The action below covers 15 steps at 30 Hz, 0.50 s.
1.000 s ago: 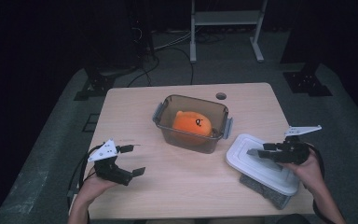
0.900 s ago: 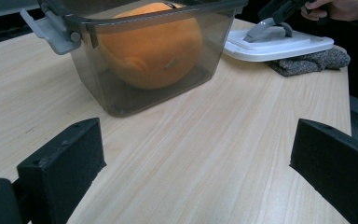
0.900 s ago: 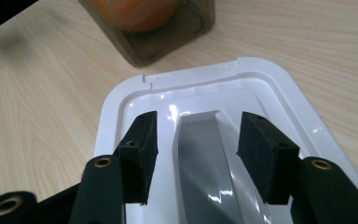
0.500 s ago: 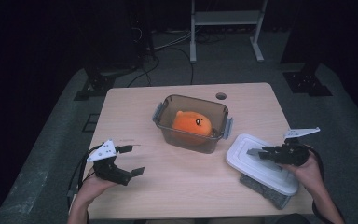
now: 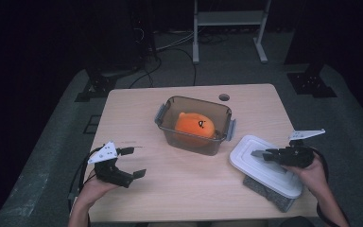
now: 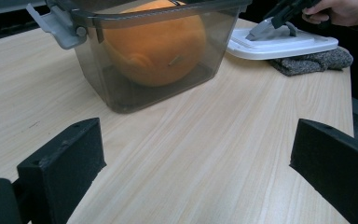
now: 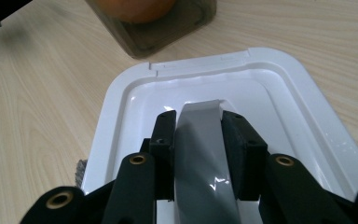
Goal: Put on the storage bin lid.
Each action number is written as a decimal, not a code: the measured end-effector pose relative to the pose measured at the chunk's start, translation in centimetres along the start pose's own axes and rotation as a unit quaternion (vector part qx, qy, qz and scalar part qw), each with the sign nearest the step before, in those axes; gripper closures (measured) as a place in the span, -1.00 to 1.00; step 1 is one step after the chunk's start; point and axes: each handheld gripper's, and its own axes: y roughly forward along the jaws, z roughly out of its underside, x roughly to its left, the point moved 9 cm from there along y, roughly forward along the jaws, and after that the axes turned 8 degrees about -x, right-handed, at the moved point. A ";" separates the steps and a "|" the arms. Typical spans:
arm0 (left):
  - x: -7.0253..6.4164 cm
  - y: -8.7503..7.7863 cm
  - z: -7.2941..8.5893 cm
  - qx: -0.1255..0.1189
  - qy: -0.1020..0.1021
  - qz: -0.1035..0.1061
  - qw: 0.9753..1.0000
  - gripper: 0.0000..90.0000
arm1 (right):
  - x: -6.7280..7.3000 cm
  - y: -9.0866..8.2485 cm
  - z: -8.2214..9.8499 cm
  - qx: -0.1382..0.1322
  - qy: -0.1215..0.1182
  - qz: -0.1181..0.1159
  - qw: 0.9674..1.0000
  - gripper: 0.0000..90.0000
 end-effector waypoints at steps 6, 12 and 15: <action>0.0 0.0 0.0 0.001 0.000 0.000 1.000 -0.95 | 0.2 -0.3 -0.5 -0.004 -0.001 -0.002 1.000 0.47; 0.0 0.0 0.0 0.000 0.000 -0.001 1.000 -0.95 | 0.5 -1.2 -1.2 -0.009 -0.004 -0.002 1.000 0.47; 0.0 0.0 0.0 0.000 0.001 -0.001 1.000 -0.95 | 0.8 -1.7 -1.6 -0.015 -0.003 -0.003 1.000 0.47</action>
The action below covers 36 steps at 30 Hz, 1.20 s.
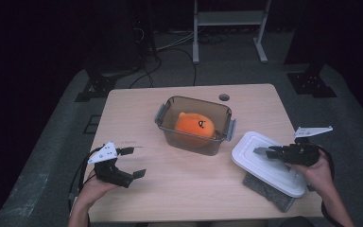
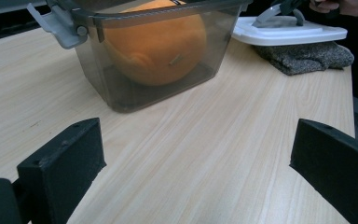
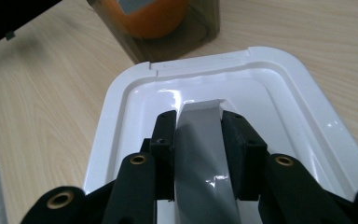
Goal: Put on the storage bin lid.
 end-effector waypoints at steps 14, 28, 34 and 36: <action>0.0 0.1 0.0 0.000 0.000 0.001 1.000 -0.95 | 1.6 -2.6 -2.4 -0.008 -0.016 -0.004 1.000 0.47; 0.0 0.2 0.0 0.001 0.001 0.003 1.000 -0.95 | 2.6 -4.6 -4.6 -0.018 -0.024 -0.005 1.000 0.47; 0.0 0.2 0.0 0.002 0.001 0.004 1.000 -0.95 | 3.2 -5.1 -5.7 -0.018 -0.029 -0.010 0.999 0.47; 0.0 0.2 0.1 0.001 0.000 0.003 1.000 -0.95 | 3.5 -5.3 -6.2 -0.018 -0.031 -0.012 0.999 0.47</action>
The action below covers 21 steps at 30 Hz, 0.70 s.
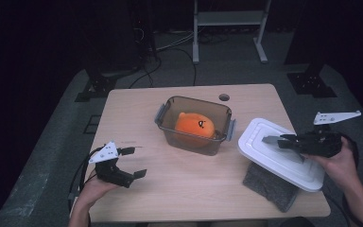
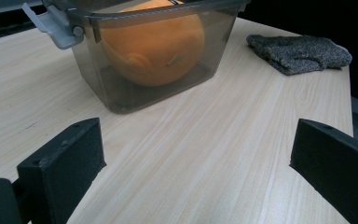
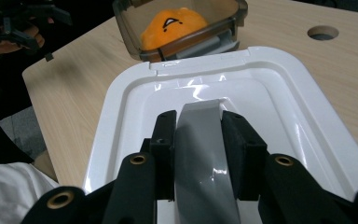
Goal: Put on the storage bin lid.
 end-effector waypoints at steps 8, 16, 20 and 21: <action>0.0 0.0 0.0 0.000 -0.001 0.000 1.000 -0.95 | 0.6 -0.3 -2.1 -0.006 -0.005 -0.007 1.000 0.47; 0.0 0.1 0.0 0.000 -0.001 0.002 1.000 -0.95 | 1.1 0.1 -3.8 -0.011 -0.011 -0.018 1.000 0.47; 0.0 0.3 0.0 0.001 0.000 0.005 1.000 -0.95 | 1.6 0.3 -4.6 -0.014 -0.013 -0.026 0.999 0.47; 0.0 0.3 0.1 0.001 0.000 0.005 1.000 -0.95 | 1.7 0.4 -4.8 -0.014 -0.014 -0.026 0.999 0.47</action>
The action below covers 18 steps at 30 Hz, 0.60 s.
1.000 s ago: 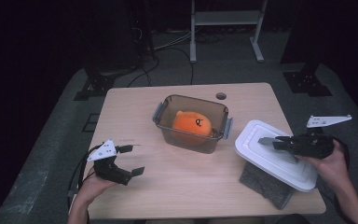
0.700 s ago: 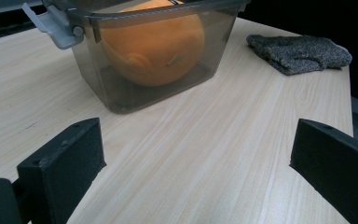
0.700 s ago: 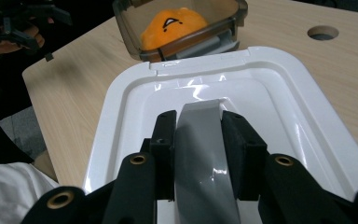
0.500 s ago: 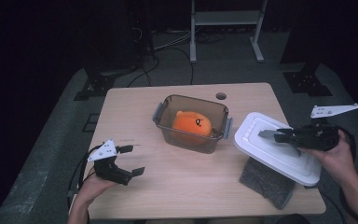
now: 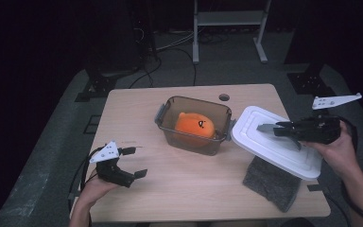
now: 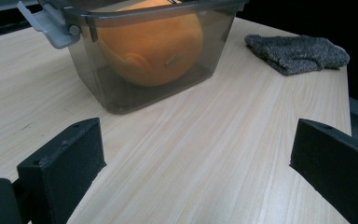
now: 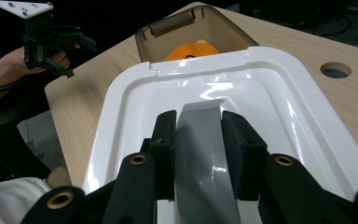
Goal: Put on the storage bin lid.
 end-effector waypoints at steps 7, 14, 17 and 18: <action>0.0 -0.1 -0.2 -0.005 -0.001 -0.001 1.000 -0.95 | 0.7 1.1 -1.3 0.003 -0.009 -0.012 1.000 0.47; 0.1 -0.2 -0.2 -0.003 -0.001 -0.002 1.000 -0.95 | 1.3 2.6 -2.8 0.010 -0.022 -0.027 0.999 0.47; 0.1 -0.3 -0.2 -0.006 -0.004 -0.004 1.000 -0.95 | 1.7 3.2 -3.6 0.007 -0.027 -0.038 0.999 0.47; 0.1 -0.3 -0.2 -0.006 -0.004 -0.005 1.000 -0.95 | 1.8 3.5 -3.9 0.006 -0.029 -0.040 0.999 0.47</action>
